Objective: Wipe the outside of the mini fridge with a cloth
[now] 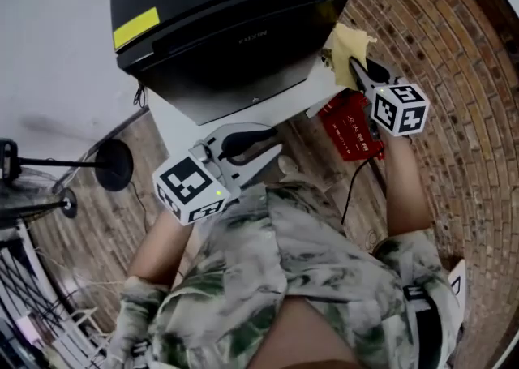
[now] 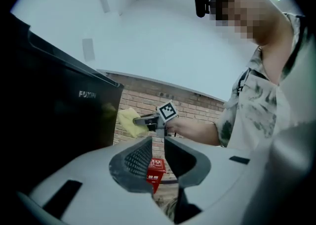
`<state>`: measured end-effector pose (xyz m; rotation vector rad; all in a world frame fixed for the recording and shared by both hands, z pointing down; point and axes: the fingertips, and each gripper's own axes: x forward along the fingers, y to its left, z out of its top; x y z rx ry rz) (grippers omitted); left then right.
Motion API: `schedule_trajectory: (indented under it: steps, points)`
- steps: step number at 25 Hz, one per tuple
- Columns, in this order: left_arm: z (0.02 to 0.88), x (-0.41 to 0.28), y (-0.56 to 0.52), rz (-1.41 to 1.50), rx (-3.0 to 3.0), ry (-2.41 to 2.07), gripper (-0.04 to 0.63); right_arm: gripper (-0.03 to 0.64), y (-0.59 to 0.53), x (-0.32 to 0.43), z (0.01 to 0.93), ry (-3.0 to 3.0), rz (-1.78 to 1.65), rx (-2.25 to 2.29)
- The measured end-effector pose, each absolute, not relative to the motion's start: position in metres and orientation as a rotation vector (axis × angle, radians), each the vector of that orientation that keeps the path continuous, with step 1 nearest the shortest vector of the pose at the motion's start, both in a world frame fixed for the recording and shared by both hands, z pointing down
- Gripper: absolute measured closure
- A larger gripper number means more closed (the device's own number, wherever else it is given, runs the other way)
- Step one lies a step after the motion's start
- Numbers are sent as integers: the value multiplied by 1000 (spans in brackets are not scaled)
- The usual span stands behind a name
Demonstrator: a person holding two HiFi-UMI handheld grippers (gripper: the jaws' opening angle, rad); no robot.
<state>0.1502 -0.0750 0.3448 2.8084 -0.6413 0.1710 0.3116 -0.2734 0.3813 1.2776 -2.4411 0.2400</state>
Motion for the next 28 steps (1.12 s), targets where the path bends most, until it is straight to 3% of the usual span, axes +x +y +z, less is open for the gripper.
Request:
schedule_trajectory:
  steps: [11,28]
  points:
    - [368,99,7,238,2772,-714,509,531,-109,255,392,-2482,266,1153]
    - [373,14,64,300,2696,-862,509,531,-33,136,413,-2578,167,947]
